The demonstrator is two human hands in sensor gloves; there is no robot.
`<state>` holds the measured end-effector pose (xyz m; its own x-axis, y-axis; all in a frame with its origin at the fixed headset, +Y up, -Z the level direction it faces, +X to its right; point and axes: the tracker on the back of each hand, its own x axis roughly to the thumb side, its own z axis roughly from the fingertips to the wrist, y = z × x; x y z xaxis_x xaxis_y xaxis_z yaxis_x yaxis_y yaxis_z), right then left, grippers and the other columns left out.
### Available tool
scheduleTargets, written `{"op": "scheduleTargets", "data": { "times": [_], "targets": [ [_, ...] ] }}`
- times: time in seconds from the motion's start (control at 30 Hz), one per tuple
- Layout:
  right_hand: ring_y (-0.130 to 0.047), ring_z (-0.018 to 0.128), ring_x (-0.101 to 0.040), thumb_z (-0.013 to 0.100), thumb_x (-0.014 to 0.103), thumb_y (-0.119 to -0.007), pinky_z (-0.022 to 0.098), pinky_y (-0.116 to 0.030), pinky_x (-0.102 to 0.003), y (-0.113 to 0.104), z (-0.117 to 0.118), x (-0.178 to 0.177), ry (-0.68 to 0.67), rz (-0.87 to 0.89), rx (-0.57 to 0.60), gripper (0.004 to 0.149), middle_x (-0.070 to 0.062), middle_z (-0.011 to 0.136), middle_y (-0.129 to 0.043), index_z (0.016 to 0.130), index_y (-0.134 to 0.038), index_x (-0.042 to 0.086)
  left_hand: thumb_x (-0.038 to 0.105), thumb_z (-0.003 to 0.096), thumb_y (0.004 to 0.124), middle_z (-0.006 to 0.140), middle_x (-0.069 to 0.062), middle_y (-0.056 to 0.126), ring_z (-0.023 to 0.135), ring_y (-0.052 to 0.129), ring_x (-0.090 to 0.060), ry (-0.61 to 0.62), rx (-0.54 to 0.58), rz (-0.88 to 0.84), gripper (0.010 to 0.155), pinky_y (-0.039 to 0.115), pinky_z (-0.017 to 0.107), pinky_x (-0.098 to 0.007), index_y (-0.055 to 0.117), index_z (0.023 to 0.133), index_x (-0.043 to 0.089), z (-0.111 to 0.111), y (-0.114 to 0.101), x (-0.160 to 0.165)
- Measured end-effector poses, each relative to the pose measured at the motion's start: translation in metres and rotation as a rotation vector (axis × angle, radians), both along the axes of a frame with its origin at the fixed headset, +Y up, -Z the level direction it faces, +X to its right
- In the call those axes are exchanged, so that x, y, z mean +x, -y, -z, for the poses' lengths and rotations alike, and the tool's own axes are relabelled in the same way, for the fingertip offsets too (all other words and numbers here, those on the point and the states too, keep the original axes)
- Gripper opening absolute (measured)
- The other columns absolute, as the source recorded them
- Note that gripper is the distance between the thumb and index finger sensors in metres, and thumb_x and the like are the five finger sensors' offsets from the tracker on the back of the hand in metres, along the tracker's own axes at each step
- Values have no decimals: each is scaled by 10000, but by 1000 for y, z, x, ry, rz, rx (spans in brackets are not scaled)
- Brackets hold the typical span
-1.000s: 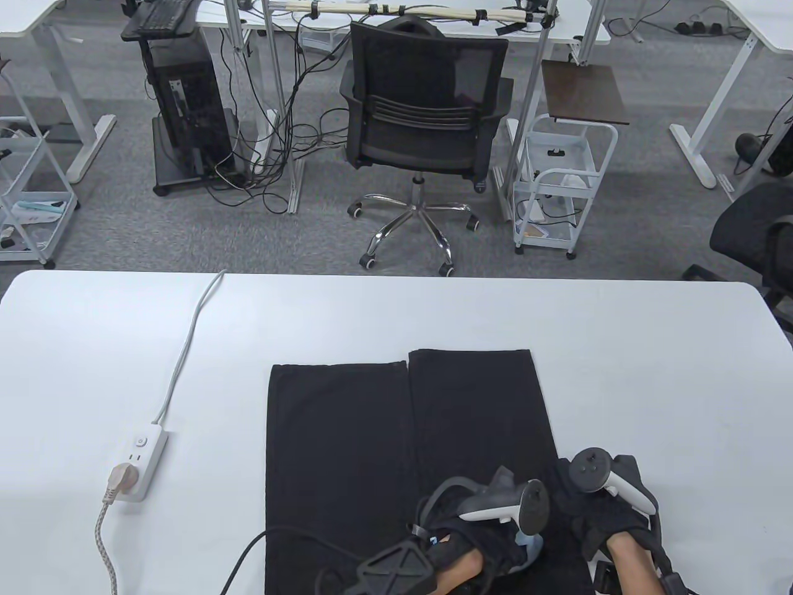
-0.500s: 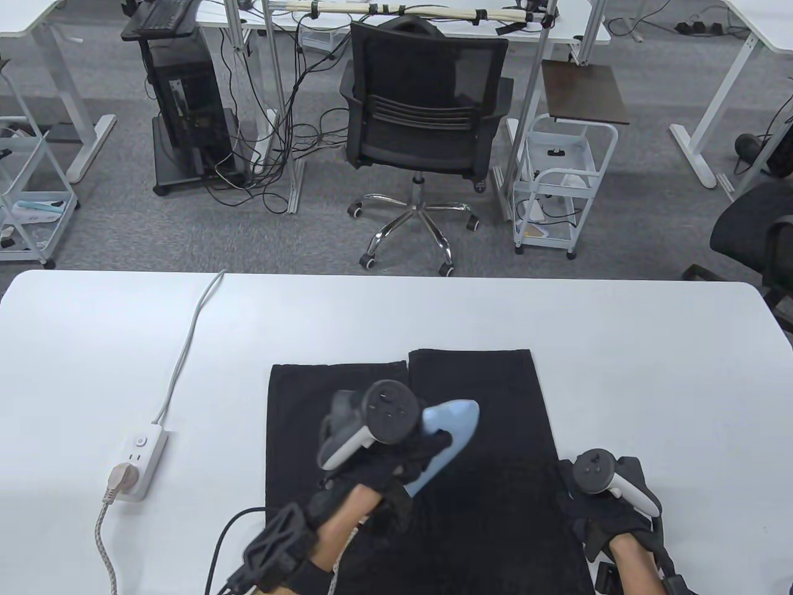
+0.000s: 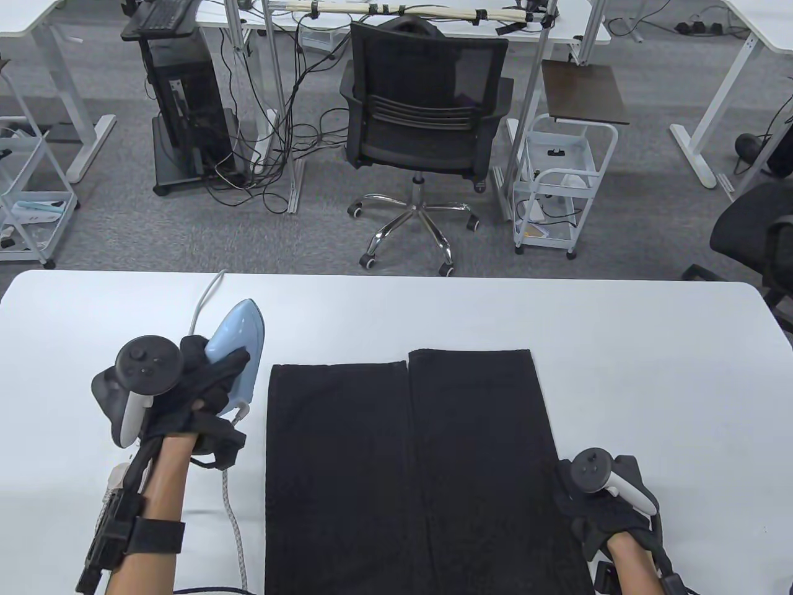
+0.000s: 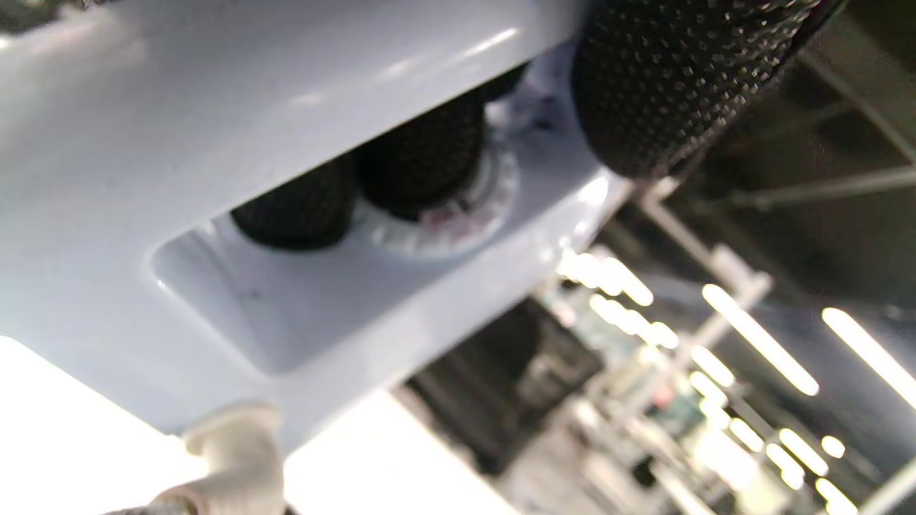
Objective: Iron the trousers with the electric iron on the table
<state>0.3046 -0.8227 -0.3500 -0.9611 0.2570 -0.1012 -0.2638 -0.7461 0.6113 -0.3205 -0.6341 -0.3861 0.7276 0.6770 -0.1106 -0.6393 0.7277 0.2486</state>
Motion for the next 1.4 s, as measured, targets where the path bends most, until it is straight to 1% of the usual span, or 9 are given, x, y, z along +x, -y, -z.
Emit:
{"op": "scheduleTargets", "data": {
  "times": [0.17,0.37,0.47,0.57,0.67,0.73,0.93,1.03,1.4],
  "targets": [
    [100,959,-522,626,376,-459,604,-149,-794,0,0,-1,2,-3,-1,668,-195,1092,146,1095,-21,192,500,511,929,745,-71,1010,722,1080,-342,-64,-29,-9,589,730,651,-629,735,863,70,26,57,-19],
    [95,960,-527,627,378,-459,605,-157,-796,-1,1,-1,1,-4,-8,669,-200,1093,142,1097,-22,187,487,504,940,762,-59,1005,744,1077,-335,-60,-88,-28,583,717,663,-628,725,866,84,44,91,-26],
    [94,961,-526,627,380,-460,606,-158,-796,-1,1,-1,0,-5,-8,670,-199,1094,142,1097,-23,187,479,485,962,746,-33,1017,724,1099,-310,-46,-56,-18,579,737,660,-612,735,855,95,46,103,-30],
    [92,961,-530,628,389,-460,606,-162,-797,-1,1,-2,-3,-12,-9,673,-203,1093,142,1096,-22,185,465,479,979,745,-32,1019,728,1101,-309,-52,-45,-82,573,739,659,-614,740,850,99,41,108,-34],
    [90,959,-536,628,393,-459,605,-165,-800,-1,1,-3,-6,-17,-10,677,-209,1091,145,1095,-19,178,441,484,982,745,-24,1021,755,1091,-314,-69,-88,-16,542,741,654,-623,746,845,112,35,106,-36],
    [89,960,-537,628,393,-460,606,-167,-799,-1,1,-3,-8,-19,-9,680,-213,1091,144,1095,-17,175,425,490,979,737,-19,1027,744,1096,-321,-118,-123,52,513,747,647,-625,754,837,122,28,105,-38],
    [83,961,-540,627,393,-461,609,-172,-798,-1,1,-3,-10,-19,-7,682,-216,1093,137,1096,-19,170,422,496,972,815,-71,1004,799,1053,-354,-260,-162,47,528,748,633,-641,748,862,114,12,106,-38],
    [82,962,-538,627,392,-462,609,-171,-797,-1,1,-3,-10,-15,-6,682,-214,1095,133,1097,-21,170,400,501,970,879,-96,966,851,1005,-388,-317,-163,-44,510,787,607,-625,744,869,130,5,114,-38],
    [80,962,-538,627,397,-464,608,-172,-797,0,1,-3,-9,-8,-6,684,-216,1096,131,1099,-25,169,425,505,945,1019,-216,813,922,888,-491,-376,-249,-100,673,781,608,-617,640,986,66,-4,129,-39]
  ]
}}
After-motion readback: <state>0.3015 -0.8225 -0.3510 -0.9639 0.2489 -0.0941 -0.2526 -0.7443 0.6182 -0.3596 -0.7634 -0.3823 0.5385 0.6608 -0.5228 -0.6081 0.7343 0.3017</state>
